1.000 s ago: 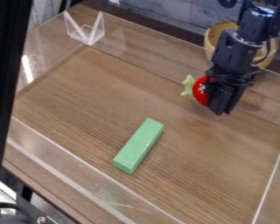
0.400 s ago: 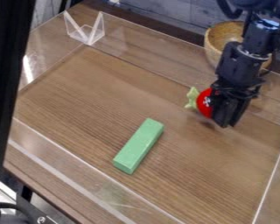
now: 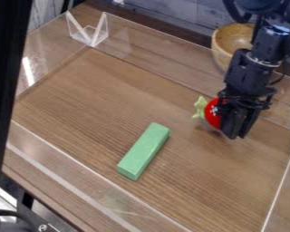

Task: Move the red object to the right side of the table

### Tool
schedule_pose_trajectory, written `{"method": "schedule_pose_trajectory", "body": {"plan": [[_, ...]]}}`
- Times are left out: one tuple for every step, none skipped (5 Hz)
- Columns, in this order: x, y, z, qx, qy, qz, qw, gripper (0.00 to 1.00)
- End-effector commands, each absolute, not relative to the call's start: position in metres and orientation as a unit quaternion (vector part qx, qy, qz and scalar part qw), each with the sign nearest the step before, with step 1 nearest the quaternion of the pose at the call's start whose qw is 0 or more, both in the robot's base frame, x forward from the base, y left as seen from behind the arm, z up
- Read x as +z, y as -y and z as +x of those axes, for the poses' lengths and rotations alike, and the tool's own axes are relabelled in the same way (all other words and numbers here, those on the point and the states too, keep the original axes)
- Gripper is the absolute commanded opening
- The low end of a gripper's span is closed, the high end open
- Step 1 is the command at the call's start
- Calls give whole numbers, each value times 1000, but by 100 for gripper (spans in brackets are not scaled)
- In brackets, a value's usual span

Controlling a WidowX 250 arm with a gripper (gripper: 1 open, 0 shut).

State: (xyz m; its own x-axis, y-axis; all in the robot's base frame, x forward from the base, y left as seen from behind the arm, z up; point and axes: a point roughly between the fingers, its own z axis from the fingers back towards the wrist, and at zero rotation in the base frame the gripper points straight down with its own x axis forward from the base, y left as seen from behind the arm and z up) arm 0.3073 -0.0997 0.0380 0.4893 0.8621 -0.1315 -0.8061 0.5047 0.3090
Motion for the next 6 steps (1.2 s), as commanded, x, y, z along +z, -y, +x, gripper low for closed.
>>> {"method": "schedule_pose_trajectory", "body": {"plan": [[71,106,311,479,-110,64,868,0],[72,105,309,471,-116,60,873,0],[72,104,308,466,-120,57,875,0],[74,103,306,460,-125,53,877,0],[77,104,303,453,-131,48,880,0],[72,101,304,443,-136,43,885,0]]}}
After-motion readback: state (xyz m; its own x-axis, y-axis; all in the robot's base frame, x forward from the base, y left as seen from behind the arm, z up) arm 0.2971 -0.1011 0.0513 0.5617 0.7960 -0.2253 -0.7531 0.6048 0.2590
